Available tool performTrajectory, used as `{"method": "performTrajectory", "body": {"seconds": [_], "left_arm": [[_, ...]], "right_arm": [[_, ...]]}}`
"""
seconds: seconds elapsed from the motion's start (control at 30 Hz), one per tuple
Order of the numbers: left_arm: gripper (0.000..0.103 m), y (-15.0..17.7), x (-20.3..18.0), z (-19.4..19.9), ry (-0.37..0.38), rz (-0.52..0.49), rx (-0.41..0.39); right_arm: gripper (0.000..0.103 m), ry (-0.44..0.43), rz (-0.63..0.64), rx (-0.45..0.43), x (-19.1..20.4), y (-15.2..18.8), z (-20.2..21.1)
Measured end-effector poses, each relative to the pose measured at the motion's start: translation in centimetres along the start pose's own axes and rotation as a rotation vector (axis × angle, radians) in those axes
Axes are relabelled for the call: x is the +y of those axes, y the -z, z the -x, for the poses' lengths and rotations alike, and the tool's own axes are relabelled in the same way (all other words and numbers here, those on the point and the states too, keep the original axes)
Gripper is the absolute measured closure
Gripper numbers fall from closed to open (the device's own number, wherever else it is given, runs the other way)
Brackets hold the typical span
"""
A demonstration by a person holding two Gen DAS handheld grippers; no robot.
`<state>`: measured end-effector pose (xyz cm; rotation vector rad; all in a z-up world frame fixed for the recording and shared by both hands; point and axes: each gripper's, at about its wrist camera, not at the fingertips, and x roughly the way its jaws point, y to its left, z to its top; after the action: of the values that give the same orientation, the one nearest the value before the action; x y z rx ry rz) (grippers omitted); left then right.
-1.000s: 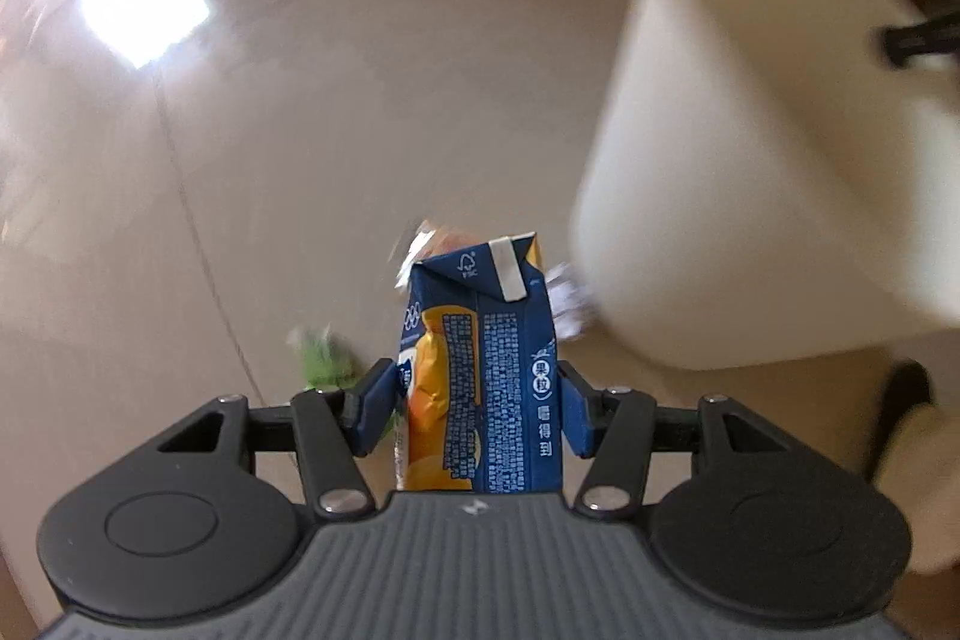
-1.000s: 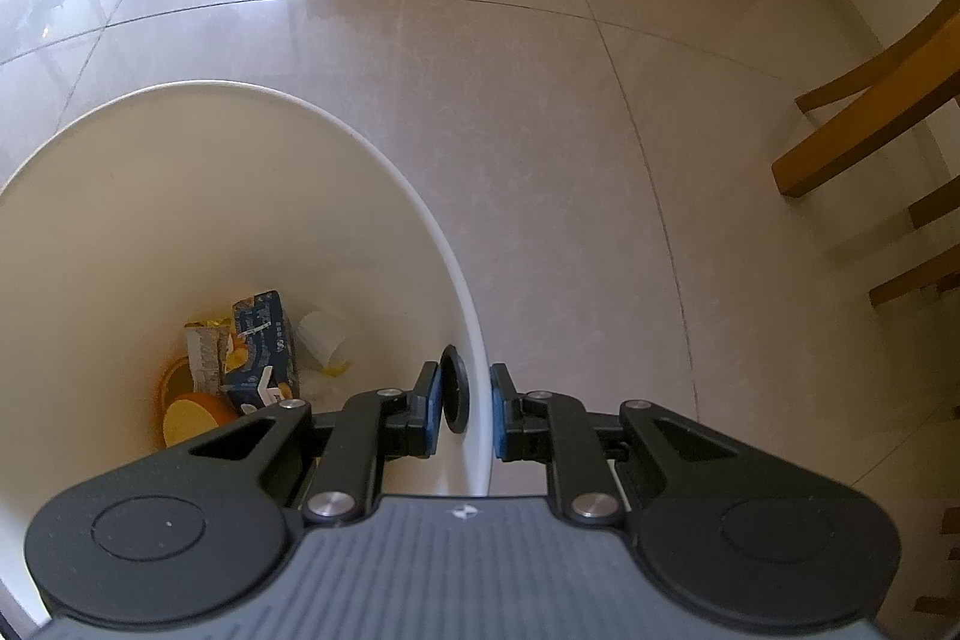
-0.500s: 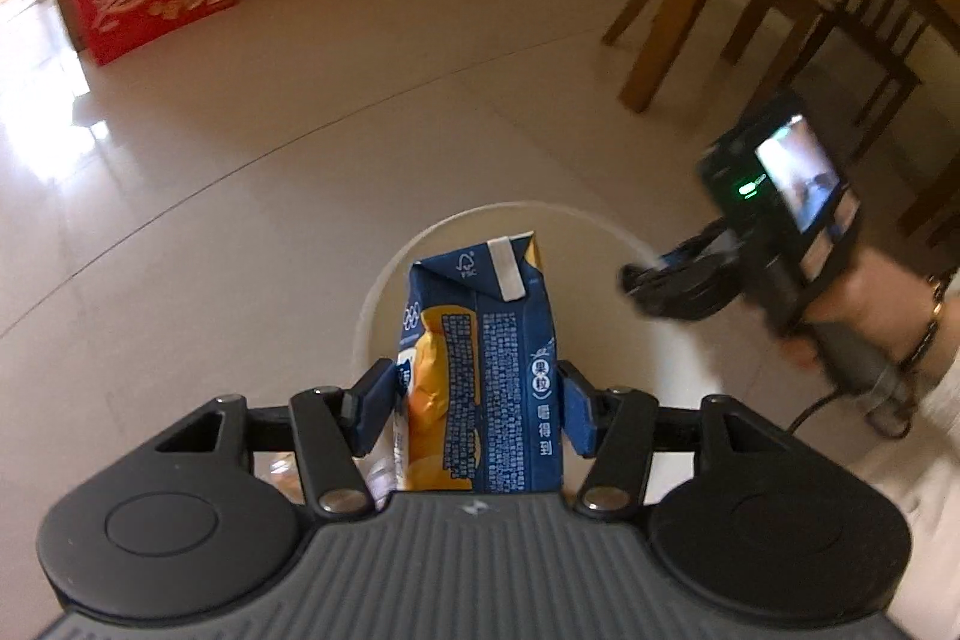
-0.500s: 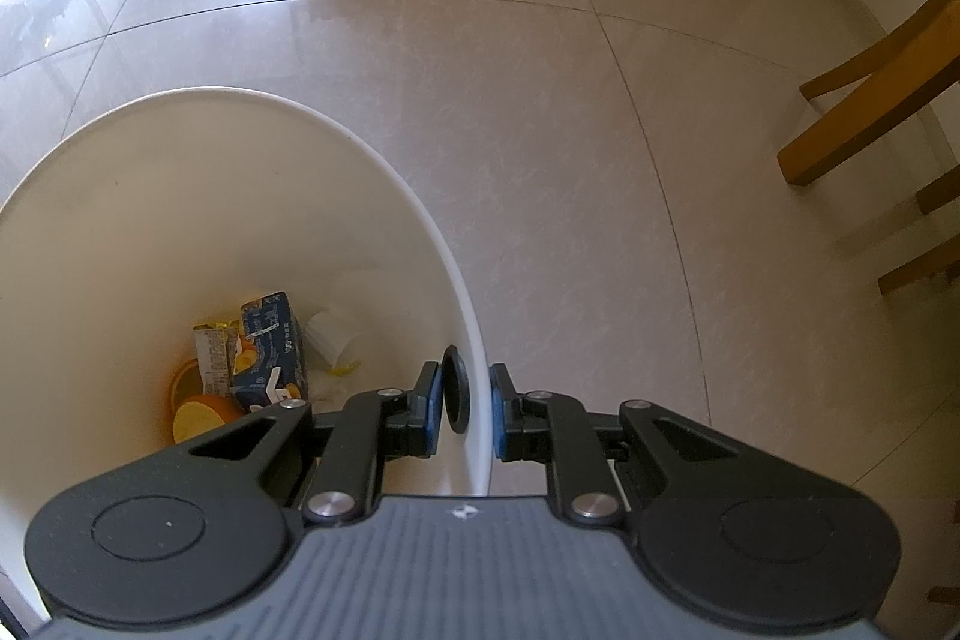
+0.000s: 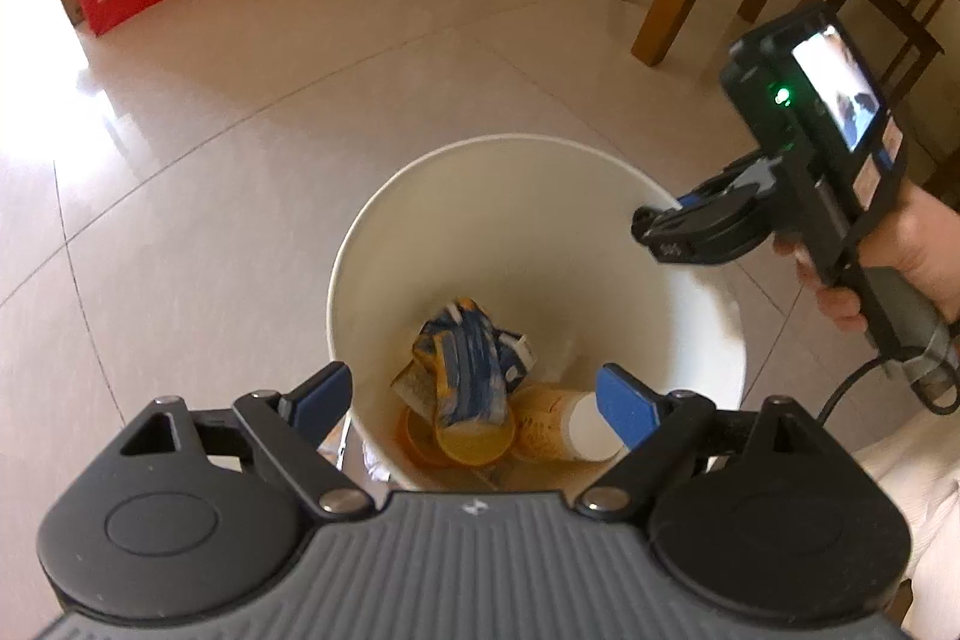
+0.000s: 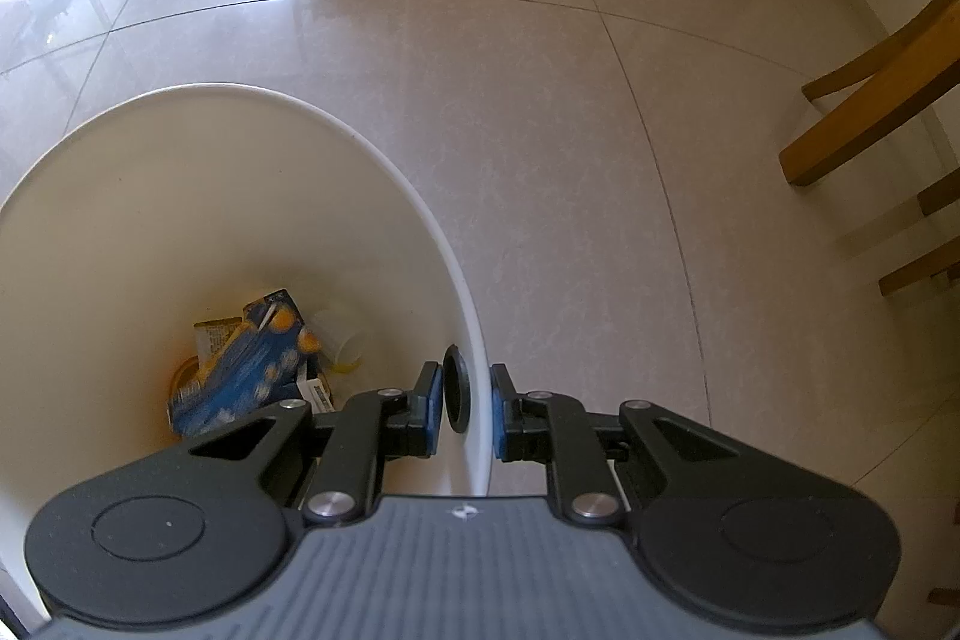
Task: Collect trash
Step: 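Carry the carton over the bin and open the left gripper, then lower the left gripper to the green-and-white packet and grasp it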
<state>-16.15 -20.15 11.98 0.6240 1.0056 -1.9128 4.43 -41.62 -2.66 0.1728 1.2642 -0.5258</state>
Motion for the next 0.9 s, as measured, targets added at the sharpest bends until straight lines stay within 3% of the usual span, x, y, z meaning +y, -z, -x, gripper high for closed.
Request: {"method": "performTrajectory", "body": {"seconds": [0.27, 0.47, 0.77, 0.9], "left_arm": [[0.014, 2.0, 1.8, 2.2, -0.081, -0.012, -0.03], [0.013, 4.4, 3.6, 2.6, -0.192, -0.006, -0.064], [0.012, 8.9, 9.7, -1.1, -0.224, 0.202, -0.038], [0.012, 11.0, 13.4, -3.9, -0.262, 0.3, 0.013]], "right_arm": [[0.084, 0.006, 0.005, -0.002, 0.2, 0.2, 0.0], [0.084, 0.011, 0.01, -0.003, 0.2, 0.2, 0.0], [0.084, 0.023, 0.022, -0.007, 0.4, 0.2, -0.1], [0.084, 0.03, 0.024, -0.007, 0.5, 0.1, -0.2]]}}
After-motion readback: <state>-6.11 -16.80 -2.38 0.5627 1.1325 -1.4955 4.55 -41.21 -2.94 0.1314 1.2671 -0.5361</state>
